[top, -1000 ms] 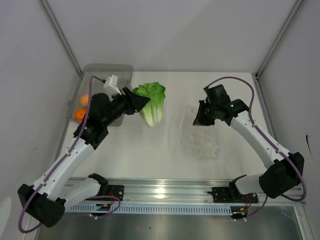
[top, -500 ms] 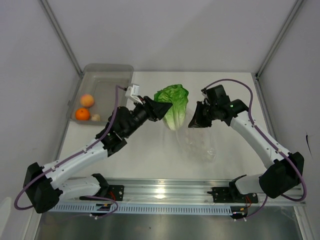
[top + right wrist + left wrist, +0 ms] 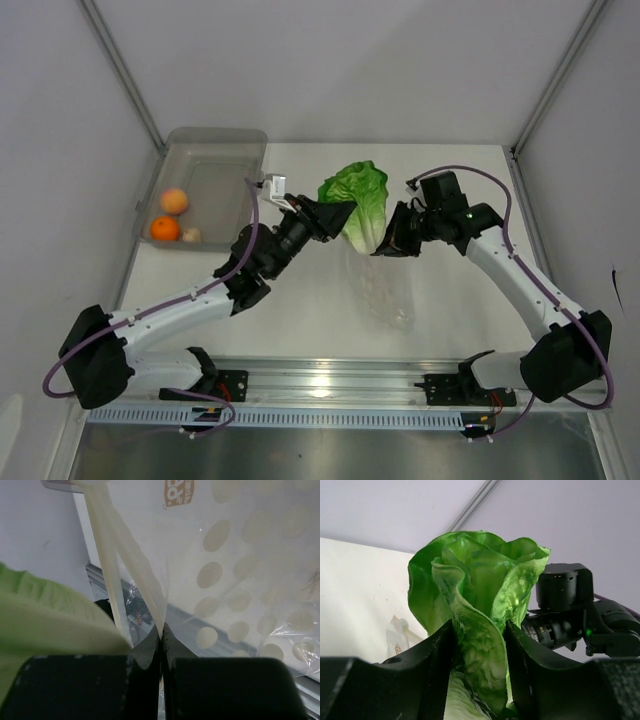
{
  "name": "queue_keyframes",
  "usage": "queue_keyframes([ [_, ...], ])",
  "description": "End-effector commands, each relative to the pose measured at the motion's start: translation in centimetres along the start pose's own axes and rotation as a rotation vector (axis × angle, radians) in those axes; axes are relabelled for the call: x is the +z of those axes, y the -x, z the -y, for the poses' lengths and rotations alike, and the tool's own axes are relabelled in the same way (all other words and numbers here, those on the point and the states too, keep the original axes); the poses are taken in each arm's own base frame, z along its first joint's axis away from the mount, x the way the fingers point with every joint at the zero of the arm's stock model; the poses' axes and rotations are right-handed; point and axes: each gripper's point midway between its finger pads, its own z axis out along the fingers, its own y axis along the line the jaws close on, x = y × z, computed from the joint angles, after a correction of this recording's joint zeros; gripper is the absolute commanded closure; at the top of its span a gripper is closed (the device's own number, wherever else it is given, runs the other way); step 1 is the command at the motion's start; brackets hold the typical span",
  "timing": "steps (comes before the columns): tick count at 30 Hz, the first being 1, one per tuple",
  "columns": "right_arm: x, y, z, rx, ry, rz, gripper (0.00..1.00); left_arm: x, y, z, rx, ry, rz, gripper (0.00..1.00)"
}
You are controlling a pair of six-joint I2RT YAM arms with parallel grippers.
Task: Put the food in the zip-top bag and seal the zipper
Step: Place the fake vegetable in the zipper food storage bag.
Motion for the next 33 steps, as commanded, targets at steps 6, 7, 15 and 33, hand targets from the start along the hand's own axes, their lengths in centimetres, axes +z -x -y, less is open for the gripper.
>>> queue_keyframes([
  [6, -3.0, 0.6, -3.1, 0.083, 0.180, 0.038, 1.00, 0.5, -0.8, 0.7, -0.014, -0.098, 0.050, 0.51],
  [7, -3.1, 0.7, -3.1, 0.090, 0.182, 0.041, 1.00, 0.6, -1.4, 0.3, -0.008, -0.095, 0.035, 0.51],
  [15, -3.7, 1.5, -3.1, 0.120, 0.201, 0.070, 1.00, 0.0, -3.5, -1.0, 0.102, -0.071, -0.011, 0.50],
  [33, -4.5, 3.5, -3.1, 0.145, 0.191, 0.131, 1.00, -4.0, -7.7, -3.1, 0.323, -0.031, -0.123, 0.52],
])
